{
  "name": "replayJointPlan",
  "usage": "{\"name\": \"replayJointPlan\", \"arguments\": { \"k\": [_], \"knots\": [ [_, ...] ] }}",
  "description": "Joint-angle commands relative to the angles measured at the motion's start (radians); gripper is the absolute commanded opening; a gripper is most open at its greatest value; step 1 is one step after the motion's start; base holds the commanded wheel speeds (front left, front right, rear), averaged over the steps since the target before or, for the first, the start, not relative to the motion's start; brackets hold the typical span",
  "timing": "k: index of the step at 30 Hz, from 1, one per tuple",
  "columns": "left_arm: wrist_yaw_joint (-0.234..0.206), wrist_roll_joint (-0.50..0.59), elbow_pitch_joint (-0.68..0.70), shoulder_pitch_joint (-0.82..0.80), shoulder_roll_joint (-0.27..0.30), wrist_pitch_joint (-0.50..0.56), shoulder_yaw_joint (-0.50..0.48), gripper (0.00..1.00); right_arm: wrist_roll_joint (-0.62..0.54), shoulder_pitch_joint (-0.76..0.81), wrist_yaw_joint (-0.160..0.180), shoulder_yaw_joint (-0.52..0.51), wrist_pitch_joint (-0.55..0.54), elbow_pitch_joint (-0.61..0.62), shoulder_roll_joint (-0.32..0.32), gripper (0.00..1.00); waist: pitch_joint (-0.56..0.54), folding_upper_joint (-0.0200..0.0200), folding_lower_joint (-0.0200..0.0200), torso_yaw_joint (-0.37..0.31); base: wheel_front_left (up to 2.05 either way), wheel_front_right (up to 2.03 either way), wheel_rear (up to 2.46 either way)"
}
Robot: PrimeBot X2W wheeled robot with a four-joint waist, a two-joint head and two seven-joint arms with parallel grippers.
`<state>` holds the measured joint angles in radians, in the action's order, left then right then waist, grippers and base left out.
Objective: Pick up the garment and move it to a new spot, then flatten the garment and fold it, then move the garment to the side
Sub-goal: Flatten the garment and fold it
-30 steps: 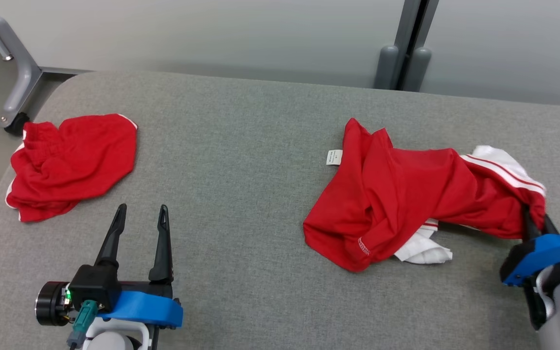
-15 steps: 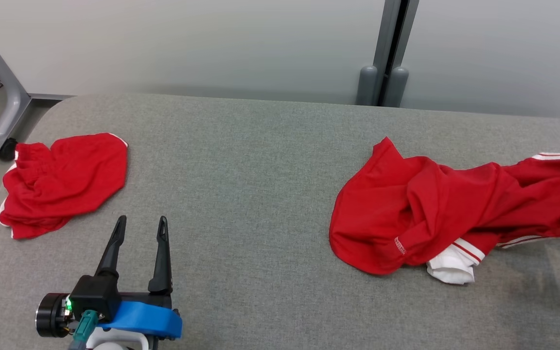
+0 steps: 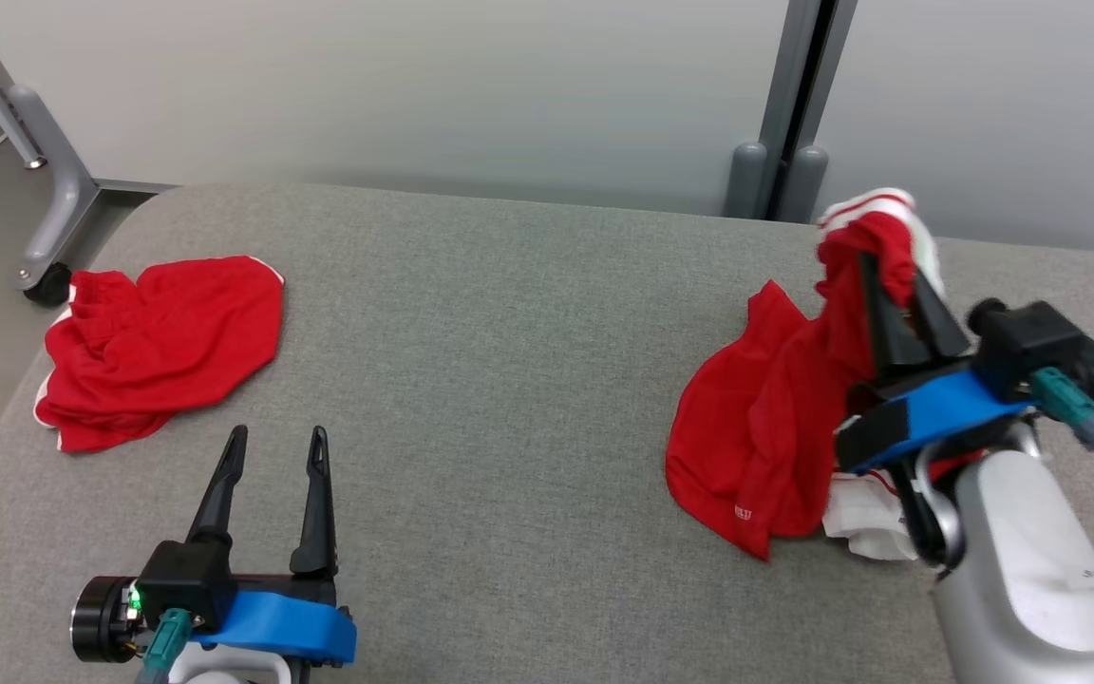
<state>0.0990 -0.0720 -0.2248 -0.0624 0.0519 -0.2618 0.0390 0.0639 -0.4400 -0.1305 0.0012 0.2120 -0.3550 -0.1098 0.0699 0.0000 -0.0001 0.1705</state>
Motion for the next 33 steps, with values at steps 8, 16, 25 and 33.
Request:
{"name": "replayJointPlan", "arguments": {
  "k": [8, 16, 25, 33],
  "knots": [
    [-0.003, -0.015, -0.004, -0.029, -0.002, -0.005, 0.013, 1.00, 0.083, -0.151, 0.000, 0.301, 0.006, -0.103, 0.058, 0.00, 0.024, 0.0000, 0.0001, 0.050, 0.00, 0.00, 0.00],
    [-0.013, -0.035, -0.021, -0.058, -0.002, -0.005, 0.050, 1.00, 0.315, -0.282, 0.000, 0.585, 0.029, -0.198, 0.059, 0.00, 0.047, 0.0000, 0.0001, 0.097, 0.00, 0.00, 0.00],
    [-0.036, -0.060, -0.029, -0.081, -0.002, -0.005, 0.087, 1.00, 0.472, -0.350, 0.000, 0.756, 0.047, -0.294, 0.059, 1.00, 0.059, 0.0000, 0.0001, 0.116, 0.00, 0.00, 0.00],
    [-0.044, -0.057, -0.030, -0.059, -0.002, -0.005, 0.072, 1.00, 0.448, -0.347, 0.000, 0.747, 0.053, -0.373, 0.058, 1.00, 0.048, 0.0000, 0.0001, 0.074, 0.00, 0.00, 0.00]
  ]
}}
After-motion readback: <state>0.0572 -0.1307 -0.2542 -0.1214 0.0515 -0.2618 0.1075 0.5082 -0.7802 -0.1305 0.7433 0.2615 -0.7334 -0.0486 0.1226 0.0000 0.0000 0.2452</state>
